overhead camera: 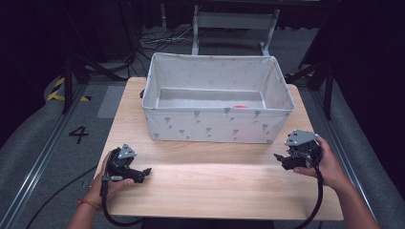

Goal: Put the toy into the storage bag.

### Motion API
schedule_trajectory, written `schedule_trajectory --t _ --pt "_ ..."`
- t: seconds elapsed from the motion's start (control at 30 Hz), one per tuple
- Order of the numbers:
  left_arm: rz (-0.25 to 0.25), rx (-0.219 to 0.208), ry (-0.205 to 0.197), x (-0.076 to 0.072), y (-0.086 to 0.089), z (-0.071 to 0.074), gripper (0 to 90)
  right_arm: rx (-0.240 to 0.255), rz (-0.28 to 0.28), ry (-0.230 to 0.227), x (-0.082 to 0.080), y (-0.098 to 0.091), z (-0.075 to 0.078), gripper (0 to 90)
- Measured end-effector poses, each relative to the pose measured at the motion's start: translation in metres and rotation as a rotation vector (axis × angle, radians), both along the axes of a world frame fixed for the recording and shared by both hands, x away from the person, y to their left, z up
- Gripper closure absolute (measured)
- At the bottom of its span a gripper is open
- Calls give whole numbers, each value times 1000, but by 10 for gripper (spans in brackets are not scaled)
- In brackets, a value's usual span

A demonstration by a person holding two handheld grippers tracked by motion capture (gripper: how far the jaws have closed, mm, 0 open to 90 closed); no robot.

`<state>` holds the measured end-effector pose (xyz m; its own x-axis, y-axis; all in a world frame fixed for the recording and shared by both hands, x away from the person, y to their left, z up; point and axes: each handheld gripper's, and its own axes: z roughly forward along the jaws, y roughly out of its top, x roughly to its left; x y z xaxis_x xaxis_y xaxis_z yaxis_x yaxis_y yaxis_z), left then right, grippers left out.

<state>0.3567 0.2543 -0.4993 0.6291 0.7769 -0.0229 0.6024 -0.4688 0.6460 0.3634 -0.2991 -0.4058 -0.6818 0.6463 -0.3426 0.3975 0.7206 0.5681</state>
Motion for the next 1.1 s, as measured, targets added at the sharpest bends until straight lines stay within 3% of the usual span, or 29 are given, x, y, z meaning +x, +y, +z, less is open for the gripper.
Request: schedule_trajectory --t 0.1,0.23,0.63,0.73,0.83,0.9,1.0,1.1 --pt "1 -1 0 0 0 0 4 -1 -34 -2 -3 -3 -9 163" --pt "1 -1 0 0 0 0 3 56 -41 20 -7 -11 -21 163" --pt "1 -1 0 0 0 0 3 197 -79 18 -28 -38 -57 176" --pt "1 -1 0 0 0 0 3 212 -112 18 -32 -45 -63 179" --pt "1 -1 0 0 0 0 3 259 -148 48 -36 -55 -70 180" --pt "1 -1 1 0 0 0 3 275 -176 53 -40 -62 -76 182" --pt "0 -4 3 0 0 0 2 338 -225 55 -47 -72 -82 181" --pt "0 -4 3 0 0 0 2 368 -237 78 -52 -79 -91 181"
